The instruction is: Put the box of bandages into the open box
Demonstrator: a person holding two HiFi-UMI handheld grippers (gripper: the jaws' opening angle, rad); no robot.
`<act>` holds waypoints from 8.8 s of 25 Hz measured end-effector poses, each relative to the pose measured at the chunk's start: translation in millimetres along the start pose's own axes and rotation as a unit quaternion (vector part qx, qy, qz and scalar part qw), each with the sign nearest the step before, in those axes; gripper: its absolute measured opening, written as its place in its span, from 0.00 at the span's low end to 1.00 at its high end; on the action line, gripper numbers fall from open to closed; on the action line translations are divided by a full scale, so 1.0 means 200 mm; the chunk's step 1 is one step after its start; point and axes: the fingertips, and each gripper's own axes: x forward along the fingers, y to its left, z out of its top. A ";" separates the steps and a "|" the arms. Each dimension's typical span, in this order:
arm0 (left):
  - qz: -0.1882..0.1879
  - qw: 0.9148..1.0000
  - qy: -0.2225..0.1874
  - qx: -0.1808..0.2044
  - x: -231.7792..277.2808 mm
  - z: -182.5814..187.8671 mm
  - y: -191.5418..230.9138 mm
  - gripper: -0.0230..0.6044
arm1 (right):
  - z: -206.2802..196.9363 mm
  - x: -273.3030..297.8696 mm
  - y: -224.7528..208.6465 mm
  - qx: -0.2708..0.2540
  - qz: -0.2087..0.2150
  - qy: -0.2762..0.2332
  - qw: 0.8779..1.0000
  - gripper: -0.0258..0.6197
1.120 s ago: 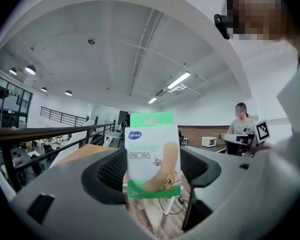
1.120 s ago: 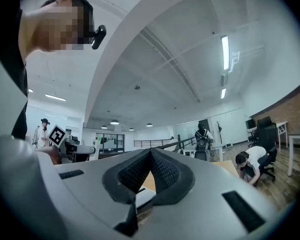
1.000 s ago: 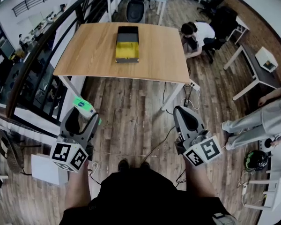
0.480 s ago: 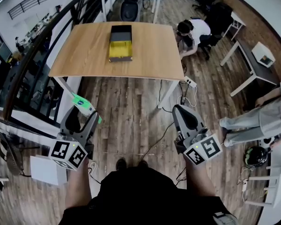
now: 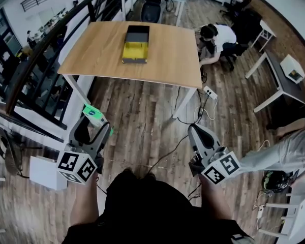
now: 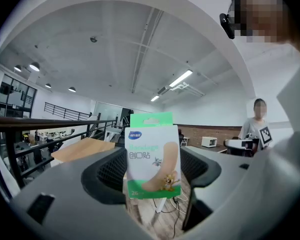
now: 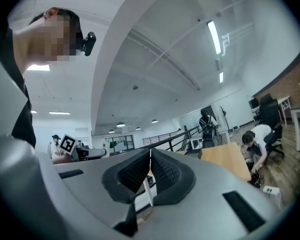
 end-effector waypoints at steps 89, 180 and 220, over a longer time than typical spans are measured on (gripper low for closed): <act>0.097 0.993 0.056 -0.036 2.22 0.07 1.08 0.57 | 0.02 2.35 -1.59 0.021 0.161 0.103 0.981 0.10; 0.054 0.958 0.280 0.015 3.01 -0.58 1.69 0.47 | -0.14 2.97 -1.72 0.025 0.134 0.150 0.979 0.10; 0.192 0.981 -0.002 0.012 2.17 0.32 1.55 0.17 | 0.25 2.74 -1.60 -0.101 0.136 0.049 0.984 0.09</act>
